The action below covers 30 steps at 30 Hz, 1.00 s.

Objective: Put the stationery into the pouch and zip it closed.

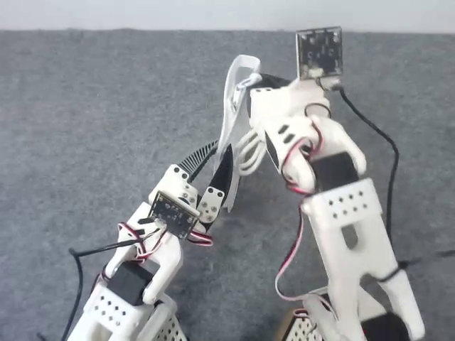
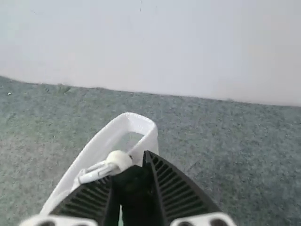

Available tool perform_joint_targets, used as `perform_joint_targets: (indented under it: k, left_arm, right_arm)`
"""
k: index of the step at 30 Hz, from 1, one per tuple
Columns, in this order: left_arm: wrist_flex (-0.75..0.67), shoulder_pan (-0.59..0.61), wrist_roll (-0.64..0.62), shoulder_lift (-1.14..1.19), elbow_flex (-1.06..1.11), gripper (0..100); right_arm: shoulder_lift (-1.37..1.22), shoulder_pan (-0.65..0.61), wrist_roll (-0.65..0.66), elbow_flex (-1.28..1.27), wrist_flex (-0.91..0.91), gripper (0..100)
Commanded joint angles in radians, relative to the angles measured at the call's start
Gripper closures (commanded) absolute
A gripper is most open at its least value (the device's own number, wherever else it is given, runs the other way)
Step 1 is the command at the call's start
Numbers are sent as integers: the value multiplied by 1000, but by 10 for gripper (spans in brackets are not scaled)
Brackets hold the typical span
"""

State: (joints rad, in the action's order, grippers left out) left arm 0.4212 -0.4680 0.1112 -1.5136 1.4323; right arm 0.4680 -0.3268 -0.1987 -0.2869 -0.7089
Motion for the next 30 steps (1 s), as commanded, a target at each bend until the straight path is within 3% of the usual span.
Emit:
perform_joint_targets:
  k: [1, 14, 21, 24, 30]
  left_arm:
    - [44, -9, 11, -6, 1, 991]
    - [44, -5, 11, -6, 1, 991]
    - [55, -9, -3, -6, -25, 989]
    - [123, -9, -89, -6, -88, 970]
    - [328, -2, -284, -6, -252, 836]
  right_arm:
    - [-64, 153, -37, 213, 61, 994]
    - [-180, 186, -37, 358, -4, 994]
    - [-59, 79, 69, 322, -150, 994]
    - [10, 36, 114, 302, -225, 994]
    - [97, -54, 209, 301, -357, 994]
